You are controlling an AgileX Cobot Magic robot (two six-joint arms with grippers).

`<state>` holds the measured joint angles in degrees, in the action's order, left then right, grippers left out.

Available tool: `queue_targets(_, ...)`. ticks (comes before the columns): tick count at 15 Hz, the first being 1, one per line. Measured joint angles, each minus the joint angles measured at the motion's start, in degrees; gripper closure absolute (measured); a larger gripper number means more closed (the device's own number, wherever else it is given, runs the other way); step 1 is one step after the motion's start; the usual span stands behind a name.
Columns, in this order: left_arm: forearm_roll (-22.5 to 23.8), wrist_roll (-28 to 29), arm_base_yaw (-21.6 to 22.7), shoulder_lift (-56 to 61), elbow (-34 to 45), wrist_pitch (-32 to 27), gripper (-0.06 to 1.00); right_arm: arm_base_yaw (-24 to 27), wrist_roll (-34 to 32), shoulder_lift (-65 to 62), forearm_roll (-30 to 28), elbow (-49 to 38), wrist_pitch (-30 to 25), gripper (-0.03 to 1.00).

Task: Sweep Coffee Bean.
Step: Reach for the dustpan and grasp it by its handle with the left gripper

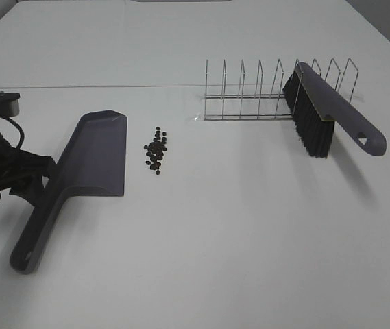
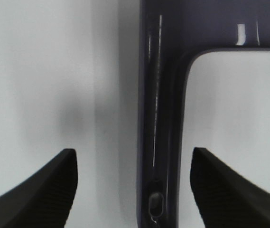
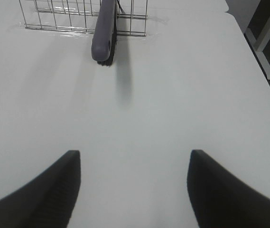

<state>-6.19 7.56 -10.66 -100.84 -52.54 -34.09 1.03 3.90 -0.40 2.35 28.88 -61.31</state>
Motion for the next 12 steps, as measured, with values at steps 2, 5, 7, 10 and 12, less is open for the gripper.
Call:
queue_targets(2, 0.0, 0.0, -1.0, -1.5, 0.0, 0.8, 0.3, 0.0, 0.0, 0.0, 0.0, 0.0, 0.0, 0.35)
queue_targets(5, -0.1, 0.9, -2.5, -3.7, 0.0, 3.6, 0.3, 0.0, 0.0, 0.0, 0.0, 0.0, 0.0, 0.35)
queue_targets(7, -0.1, 1.3, -2.4, -5.8, -0.6, 4.6, 0.3, 0.0, 0.0, 0.0, 0.0, 0.0, 0.0, 0.35)
queue_targets(10, -0.1, 1.4, -2.4, -8.6, -1.4, 5.9, 0.3, 0.0, 0.0, 0.0, 0.0, 0.0, 0.0, 0.35)
queue_targets(12, -0.1, 1.4, -2.4, -9.7, -1.4, 6.0, 0.3, 0.0, 0.0, 0.0, 0.0, 0.0, 0.0, 0.35)
